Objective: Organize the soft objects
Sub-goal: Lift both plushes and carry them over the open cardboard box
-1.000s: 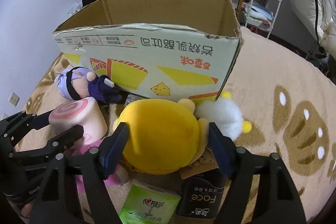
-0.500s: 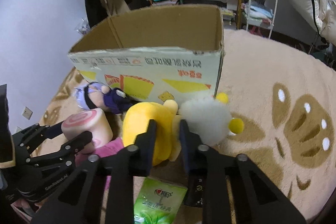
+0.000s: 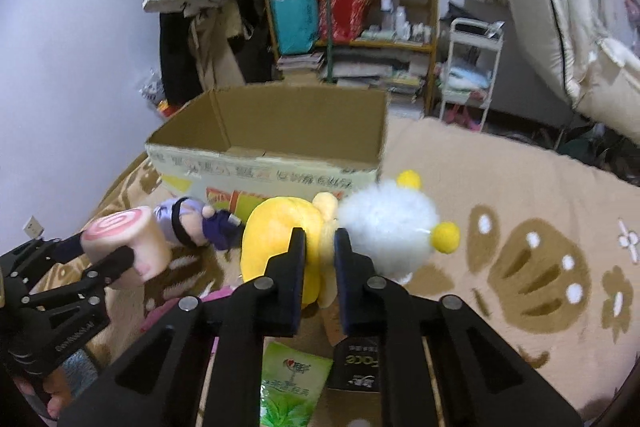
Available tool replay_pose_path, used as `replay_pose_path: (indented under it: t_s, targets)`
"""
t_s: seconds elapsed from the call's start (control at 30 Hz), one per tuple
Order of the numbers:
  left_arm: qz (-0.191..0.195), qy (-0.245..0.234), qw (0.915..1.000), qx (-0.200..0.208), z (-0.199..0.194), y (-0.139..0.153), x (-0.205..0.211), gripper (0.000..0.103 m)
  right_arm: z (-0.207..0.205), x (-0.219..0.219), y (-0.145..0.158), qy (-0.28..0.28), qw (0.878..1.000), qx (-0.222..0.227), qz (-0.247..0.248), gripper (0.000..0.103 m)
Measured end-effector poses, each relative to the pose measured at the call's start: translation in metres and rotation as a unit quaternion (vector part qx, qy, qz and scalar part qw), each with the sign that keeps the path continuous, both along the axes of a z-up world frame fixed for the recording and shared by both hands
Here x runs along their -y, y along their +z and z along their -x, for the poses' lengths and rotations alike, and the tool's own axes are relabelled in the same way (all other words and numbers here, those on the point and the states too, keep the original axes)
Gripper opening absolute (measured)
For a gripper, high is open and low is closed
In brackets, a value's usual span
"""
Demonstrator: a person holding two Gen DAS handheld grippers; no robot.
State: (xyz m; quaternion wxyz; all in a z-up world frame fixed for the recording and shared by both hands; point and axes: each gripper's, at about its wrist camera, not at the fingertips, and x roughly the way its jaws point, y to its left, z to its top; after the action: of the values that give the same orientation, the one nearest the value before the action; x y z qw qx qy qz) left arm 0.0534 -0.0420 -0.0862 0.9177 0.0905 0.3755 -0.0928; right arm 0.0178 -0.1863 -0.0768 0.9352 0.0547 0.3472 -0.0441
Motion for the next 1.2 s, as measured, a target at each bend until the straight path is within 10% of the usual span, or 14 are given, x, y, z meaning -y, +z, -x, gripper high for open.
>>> replay_pose_path:
  t_s: [0.67, 1.2]
  targets:
    - [0.015, 0.027, 0.9851, 0.169, 0.019, 0.069, -0.004, 0.049, 0.03, -0.002, 0.062, -0.031, 0.989, 0.136, 0.04, 0.015]
    - [0.002, 0.015, 0.9793, 0.202, -0.05, 0.091, 0.017, 0.049, -0.023, 0.005, 0.084, -0.009, 0.985, 0.164, 0.057, 0.015]
